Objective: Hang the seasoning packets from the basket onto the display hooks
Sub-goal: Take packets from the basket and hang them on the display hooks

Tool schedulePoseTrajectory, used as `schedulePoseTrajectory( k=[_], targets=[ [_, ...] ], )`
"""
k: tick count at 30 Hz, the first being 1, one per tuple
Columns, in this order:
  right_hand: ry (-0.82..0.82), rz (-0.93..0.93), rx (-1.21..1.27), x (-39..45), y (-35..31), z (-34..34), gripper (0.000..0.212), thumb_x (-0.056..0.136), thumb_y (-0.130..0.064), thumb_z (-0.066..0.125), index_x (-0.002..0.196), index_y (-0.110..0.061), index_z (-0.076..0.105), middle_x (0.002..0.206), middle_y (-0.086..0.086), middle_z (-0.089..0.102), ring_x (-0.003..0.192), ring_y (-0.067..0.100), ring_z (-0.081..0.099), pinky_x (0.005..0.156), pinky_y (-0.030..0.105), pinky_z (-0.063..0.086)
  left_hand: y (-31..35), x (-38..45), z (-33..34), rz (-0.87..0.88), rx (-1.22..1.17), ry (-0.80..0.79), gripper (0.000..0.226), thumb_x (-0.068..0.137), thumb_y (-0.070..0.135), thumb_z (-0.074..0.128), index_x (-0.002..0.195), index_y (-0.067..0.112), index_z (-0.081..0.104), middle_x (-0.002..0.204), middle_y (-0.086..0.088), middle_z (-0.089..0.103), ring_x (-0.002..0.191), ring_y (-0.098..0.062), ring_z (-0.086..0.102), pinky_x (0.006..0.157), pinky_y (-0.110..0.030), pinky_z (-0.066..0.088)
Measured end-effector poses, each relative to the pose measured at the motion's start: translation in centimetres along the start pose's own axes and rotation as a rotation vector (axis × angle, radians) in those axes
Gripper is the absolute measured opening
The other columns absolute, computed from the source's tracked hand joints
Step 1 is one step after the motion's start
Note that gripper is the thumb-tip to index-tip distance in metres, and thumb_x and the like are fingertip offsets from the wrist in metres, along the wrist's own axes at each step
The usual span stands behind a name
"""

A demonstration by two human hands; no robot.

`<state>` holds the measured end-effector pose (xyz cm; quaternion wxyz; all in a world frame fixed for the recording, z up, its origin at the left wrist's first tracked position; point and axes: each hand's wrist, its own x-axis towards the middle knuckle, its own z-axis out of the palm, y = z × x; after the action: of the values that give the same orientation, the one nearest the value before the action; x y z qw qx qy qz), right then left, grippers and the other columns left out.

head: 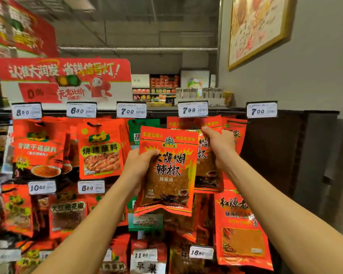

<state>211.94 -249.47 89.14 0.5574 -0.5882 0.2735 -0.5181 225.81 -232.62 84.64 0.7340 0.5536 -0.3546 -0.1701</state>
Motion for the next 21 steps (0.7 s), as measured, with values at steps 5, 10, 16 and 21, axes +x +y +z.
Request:
schedulePoseTrajectory(
  k=[5,10,16,21],
  targets=[
    [0.081,-0.063,-0.058,0.9,0.1,0.7,0.044,0.087,-0.048,0.074,0.06,-0.02,0.052,0.069,0.006,0.064,0.068,0.025,0.061,0.065,0.037,0.044,0.2,1.4,0.4,0.017,0.015,-0.015,0.027,0.091,0.042,0.071,0.099,0.017,0.076,0.093,-0.004,0.08,0.085,-0.021,0.077,0.075,-0.037,0.06],
    [0.124,-0.068,-0.077,1.3,0.5,0.5,0.046,0.085,-0.047,0.075,0.055,-0.022,0.05,0.063,0.006,0.062,0.061,0.024,0.058,0.061,0.038,0.041,-0.7,2.2,1.2,0.044,-0.007,-0.017,0.024,0.093,0.041,0.069,0.104,0.019,0.073,0.095,-0.003,0.079,0.087,-0.021,0.077,0.073,-0.035,0.059],
    [0.123,-0.08,-0.124,1.8,0.1,0.7,0.039,0.085,-0.046,0.073,0.063,-0.019,0.058,0.08,0.013,0.075,0.083,0.041,0.073,0.078,0.056,0.058,-0.3,3.2,2.3,0.056,-0.03,-0.043,0.01,0.096,0.023,0.067,0.102,0.016,0.071,0.088,-0.002,0.079,0.08,-0.017,0.076,0.063,-0.027,0.057],
    [0.117,-0.13,-0.146,2.4,0.2,1.0,0.046,0.084,-0.044,0.074,0.051,-0.021,0.052,0.058,0.001,0.061,0.059,0.023,0.058,0.058,0.037,0.041,-0.9,3.8,1.5,0.05,-0.016,-0.011,0.008,0.096,0.023,0.067,0.098,0.017,0.072,0.088,-0.003,0.079,0.08,-0.019,0.076,0.067,-0.032,0.057]
  ],
)
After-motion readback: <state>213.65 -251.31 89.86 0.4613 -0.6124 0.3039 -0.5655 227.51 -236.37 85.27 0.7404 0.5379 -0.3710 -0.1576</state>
